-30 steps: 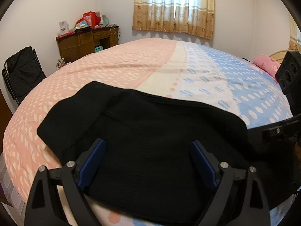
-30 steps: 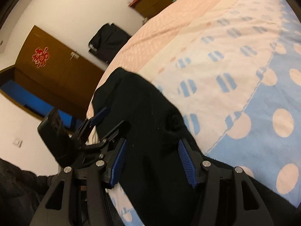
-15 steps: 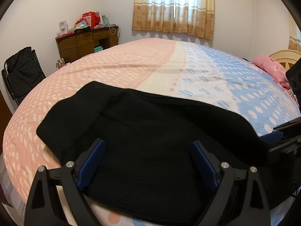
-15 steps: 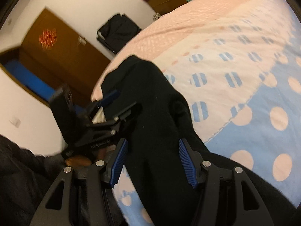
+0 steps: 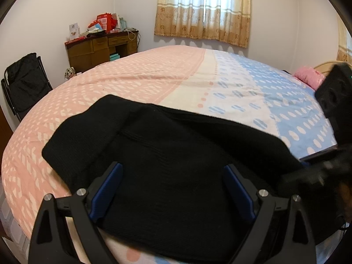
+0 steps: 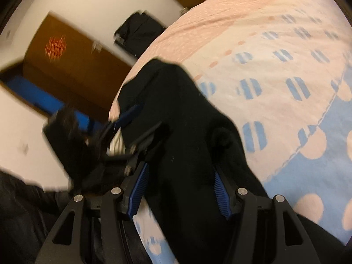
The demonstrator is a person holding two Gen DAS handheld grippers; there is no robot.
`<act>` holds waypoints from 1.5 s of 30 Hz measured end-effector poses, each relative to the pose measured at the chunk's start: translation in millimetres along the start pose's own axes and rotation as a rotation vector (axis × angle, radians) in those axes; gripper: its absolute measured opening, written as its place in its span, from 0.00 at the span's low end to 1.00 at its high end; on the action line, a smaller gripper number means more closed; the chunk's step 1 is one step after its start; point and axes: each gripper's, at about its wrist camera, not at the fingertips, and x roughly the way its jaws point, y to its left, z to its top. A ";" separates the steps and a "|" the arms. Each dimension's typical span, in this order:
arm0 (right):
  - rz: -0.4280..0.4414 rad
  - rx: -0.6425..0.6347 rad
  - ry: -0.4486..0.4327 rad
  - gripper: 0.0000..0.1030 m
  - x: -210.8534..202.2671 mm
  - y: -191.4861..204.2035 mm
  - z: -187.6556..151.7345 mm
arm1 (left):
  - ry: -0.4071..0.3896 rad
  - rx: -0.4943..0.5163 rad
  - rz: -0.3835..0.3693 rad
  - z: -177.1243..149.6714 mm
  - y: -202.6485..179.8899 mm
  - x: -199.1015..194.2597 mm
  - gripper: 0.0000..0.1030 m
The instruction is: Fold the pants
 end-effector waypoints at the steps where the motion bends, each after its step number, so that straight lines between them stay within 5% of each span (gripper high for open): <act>1: 0.042 0.042 -0.037 0.58 1.7 -7.7 2.0 | -0.001 -0.001 -0.001 -0.1 0.4 -0.5 0.92; 4: 0.159 0.198 -0.160 0.58 5.2 -31.6 14.2 | 0.001 -0.009 -0.012 0.5 2.6 -1.0 0.92; 9: 0.248 0.343 -0.234 0.56 -2.6 -62.1 35.0 | 0.013 0.033 0.031 -1.2 -3.9 0.8 0.92; 13: 0.173 0.319 -0.217 0.53 -18.9 -71.8 47.4 | 0.020 0.038 0.033 -1.6 -4.3 0.7 0.92; 17: 0.057 0.255 -0.119 0.29 -32.2 -84.6 57.5 | 0.024 0.042 0.037 -2.1 -4.1 -0.4 0.92; 20: -0.036 0.257 -0.123 0.30 -54.0 -91.3 54.8 | 0.024 0.042 0.037 -1.8 -4.2 -0.3 0.93; 22: -0.335 0.261 -0.244 0.30 -87.8 -89.2 44.7 | 0.023 0.045 0.036 -2.0 -4.4 -0.4 0.93; 24: -0.523 0.372 -0.453 0.30 -143.0 -93.8 15.0 | 0.023 0.047 0.037 -1.7 -4.7 -0.2 0.94; 27: -0.562 0.502 -0.644 0.30 -200.9 -89.6 -42.4 | 0.026 0.046 0.036 -1.0 -4.2 0.1 0.94; 33: -0.842 0.776 -0.865 0.31 -321.7 -88.2 -190.3 | 0.029 0.040 0.036 0.2 -4.1 1.5 0.94; 35: -0.877 0.871 -0.903 0.31 -354.4 -98.4 -232.4 | 0.032 0.040 0.040 0.2 -4.8 2.2 0.94; 40: -0.801 1.095 -0.979 0.31 -399.2 -137.3 -317.5 | 0.047 0.053 0.059 1.3 -8.2 4.7 0.95; 45: -0.661 1.119 -0.996 0.31 -390.1 -176.6 -317.2 | 0.056 0.049 0.070 1.8 -8.7 4.5 0.96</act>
